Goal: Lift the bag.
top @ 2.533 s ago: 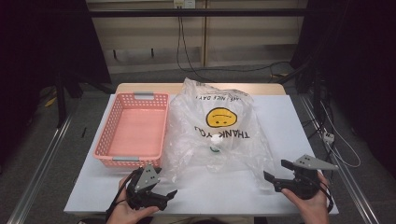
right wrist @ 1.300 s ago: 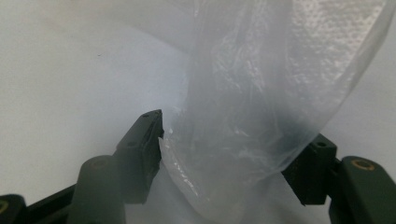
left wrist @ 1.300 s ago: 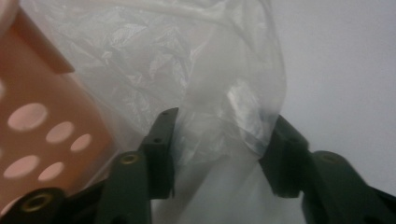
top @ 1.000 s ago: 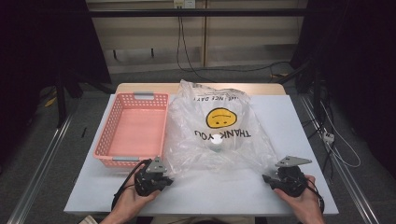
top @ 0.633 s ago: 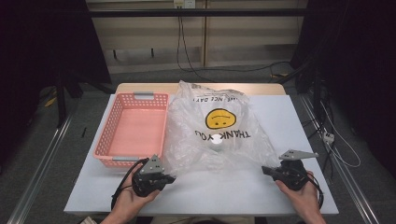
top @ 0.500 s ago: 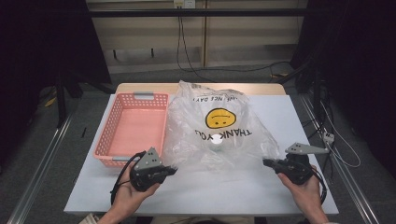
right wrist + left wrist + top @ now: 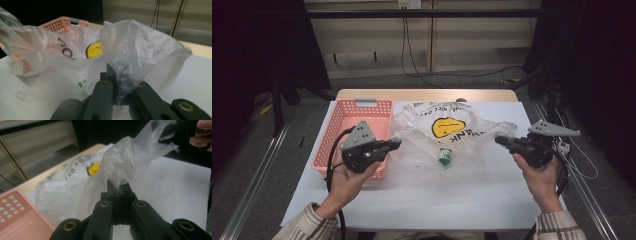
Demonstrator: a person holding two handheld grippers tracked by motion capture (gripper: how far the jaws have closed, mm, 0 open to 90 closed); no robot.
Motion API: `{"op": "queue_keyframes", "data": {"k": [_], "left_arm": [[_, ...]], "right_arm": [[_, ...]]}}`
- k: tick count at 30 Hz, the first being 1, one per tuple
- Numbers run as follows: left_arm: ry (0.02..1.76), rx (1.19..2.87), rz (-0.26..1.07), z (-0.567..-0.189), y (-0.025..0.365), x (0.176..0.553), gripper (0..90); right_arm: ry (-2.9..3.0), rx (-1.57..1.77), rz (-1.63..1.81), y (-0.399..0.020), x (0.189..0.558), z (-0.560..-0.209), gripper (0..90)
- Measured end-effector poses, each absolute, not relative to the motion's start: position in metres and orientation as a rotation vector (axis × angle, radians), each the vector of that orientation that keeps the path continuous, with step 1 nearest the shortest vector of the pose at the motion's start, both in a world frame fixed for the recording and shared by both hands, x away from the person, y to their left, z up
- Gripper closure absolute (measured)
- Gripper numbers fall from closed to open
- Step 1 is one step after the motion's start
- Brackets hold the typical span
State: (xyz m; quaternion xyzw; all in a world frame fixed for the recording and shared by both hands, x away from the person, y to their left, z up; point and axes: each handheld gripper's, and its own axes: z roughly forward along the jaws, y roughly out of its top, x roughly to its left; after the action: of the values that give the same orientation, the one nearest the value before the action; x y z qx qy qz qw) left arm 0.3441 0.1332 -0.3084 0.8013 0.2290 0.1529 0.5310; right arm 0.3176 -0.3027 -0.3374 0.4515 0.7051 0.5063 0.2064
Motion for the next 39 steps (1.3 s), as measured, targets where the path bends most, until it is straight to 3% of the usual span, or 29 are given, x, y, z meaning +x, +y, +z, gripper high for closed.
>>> {"op": "queue_keyframes", "data": {"k": [12,26,39], "left_arm": [[0.636,1.752,0.380,-0.276,0.138,0.387,90.0],[0.631,1.664,0.514,-0.214,0.156,0.404,90.0],[0.711,1.606,0.530,-0.174,0.162,0.436,90.0]], "right_arm": [[1.835,1.181,1.485,-0.301,0.356,-0.282,90.0],[1.748,1.068,1.505,-0.288,0.385,-0.213,90.0],[1.709,1.093,1.464,-0.293,0.415,-0.175,90.0]]}}
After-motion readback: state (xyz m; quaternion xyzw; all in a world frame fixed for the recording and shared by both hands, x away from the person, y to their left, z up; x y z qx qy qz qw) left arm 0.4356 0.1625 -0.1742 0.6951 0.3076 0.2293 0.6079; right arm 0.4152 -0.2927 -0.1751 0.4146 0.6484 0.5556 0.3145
